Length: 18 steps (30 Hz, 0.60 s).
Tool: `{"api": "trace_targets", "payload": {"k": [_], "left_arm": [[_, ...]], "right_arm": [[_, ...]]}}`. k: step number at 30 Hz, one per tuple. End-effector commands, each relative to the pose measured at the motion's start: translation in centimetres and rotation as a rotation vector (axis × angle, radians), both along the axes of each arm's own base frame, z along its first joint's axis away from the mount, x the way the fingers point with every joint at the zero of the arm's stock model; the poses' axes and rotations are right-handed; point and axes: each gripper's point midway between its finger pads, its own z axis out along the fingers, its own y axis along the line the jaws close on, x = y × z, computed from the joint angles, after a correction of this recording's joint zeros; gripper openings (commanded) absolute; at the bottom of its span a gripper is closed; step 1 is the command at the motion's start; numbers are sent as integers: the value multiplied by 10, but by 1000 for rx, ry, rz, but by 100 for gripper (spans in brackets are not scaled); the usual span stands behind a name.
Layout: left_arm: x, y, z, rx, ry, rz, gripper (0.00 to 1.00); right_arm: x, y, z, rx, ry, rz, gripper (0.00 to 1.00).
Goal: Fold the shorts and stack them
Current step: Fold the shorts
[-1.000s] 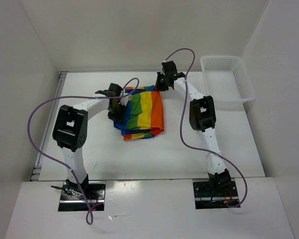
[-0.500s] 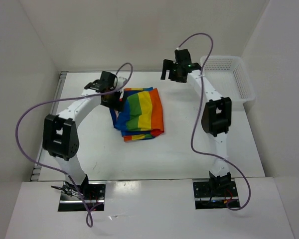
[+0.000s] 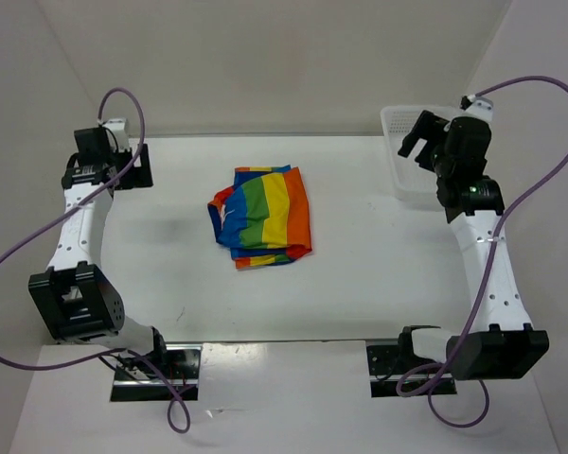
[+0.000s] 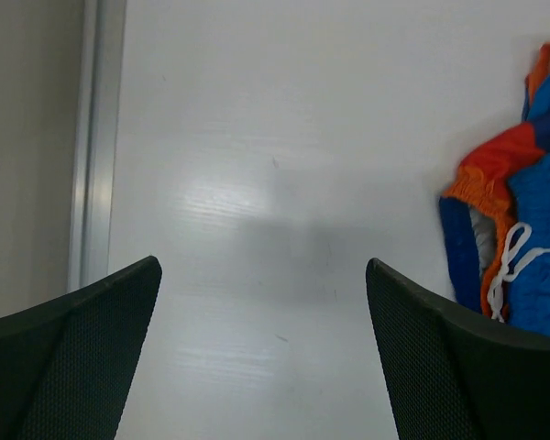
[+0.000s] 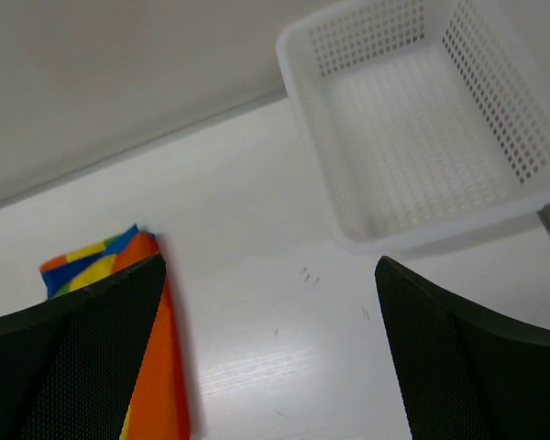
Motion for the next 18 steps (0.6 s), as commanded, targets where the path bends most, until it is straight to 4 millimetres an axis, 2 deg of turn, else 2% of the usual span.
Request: {"api": "trace_targets", "payload": {"k": [1, 4, 5, 7, 8, 9, 18], "left_arm": [[-6, -3, -8, 22, 27, 8, 99], [-8, 0, -3, 38, 10, 24, 99], [-7, 2, -1, 46, 1, 31, 99], [-8, 3, 3, 54, -7, 40, 99], [-10, 5, -2, 58, 5, 48, 99], [-10, 5, -4, 58, 5, 48, 99], [-16, 2, 0, 56, -14, 41, 99]], "right_arm": [[0, -6, -38, -24, 93, -39, 100], [-6, -5, -60, -17, 156, -41, 100], [-9, -5, -58, -17, 156, -41, 100], [-13, -5, -68, -17, 176, -41, 100], [-15, -5, -63, -17, 161, -41, 100], [-18, -5, -66, -17, 165, -41, 100], [-23, -3, -69, -21, 163, -26, 100]]}}
